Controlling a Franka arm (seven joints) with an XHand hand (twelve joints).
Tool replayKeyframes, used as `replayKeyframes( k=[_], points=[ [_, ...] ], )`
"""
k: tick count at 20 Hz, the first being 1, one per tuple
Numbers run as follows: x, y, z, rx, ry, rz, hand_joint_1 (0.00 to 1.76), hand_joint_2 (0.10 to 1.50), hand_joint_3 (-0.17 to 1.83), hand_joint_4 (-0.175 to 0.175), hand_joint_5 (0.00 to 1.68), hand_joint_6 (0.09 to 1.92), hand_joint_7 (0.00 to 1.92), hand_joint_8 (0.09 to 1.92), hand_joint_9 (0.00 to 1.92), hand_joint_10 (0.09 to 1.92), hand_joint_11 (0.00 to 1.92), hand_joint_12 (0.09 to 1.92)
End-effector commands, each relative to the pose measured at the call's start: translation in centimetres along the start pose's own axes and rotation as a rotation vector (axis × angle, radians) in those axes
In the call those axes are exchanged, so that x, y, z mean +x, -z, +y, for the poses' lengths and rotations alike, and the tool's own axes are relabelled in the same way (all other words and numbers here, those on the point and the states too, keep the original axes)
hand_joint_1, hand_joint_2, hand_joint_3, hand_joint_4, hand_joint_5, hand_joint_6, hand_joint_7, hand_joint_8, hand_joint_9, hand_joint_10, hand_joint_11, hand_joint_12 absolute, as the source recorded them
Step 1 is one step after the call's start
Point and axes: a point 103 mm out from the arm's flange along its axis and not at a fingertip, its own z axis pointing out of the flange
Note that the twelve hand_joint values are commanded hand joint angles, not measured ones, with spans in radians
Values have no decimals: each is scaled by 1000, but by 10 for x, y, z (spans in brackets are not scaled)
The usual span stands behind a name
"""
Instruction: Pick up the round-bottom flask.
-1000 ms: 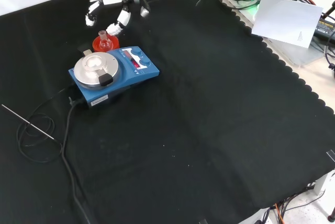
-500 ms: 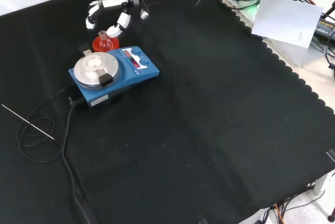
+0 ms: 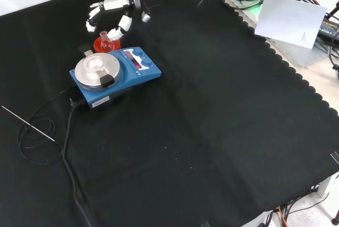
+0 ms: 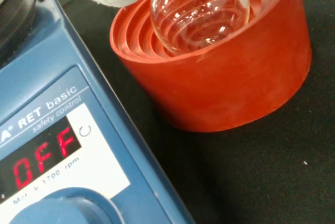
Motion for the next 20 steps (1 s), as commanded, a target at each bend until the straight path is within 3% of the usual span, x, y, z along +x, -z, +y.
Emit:
replayKeyframes(
  k=[1, 20],
  points=[
    [1, -2, 0, -2, 0, -4, 886, 664, 658, -76, 678, 711, 349, 722, 515, 733, 47, 1402],
    [6, -8, 4, -12, 2, -1, 907, 666, 667, -89, 776, 782, 388, 728, 537, 731, 63, 1401]
  ],
)
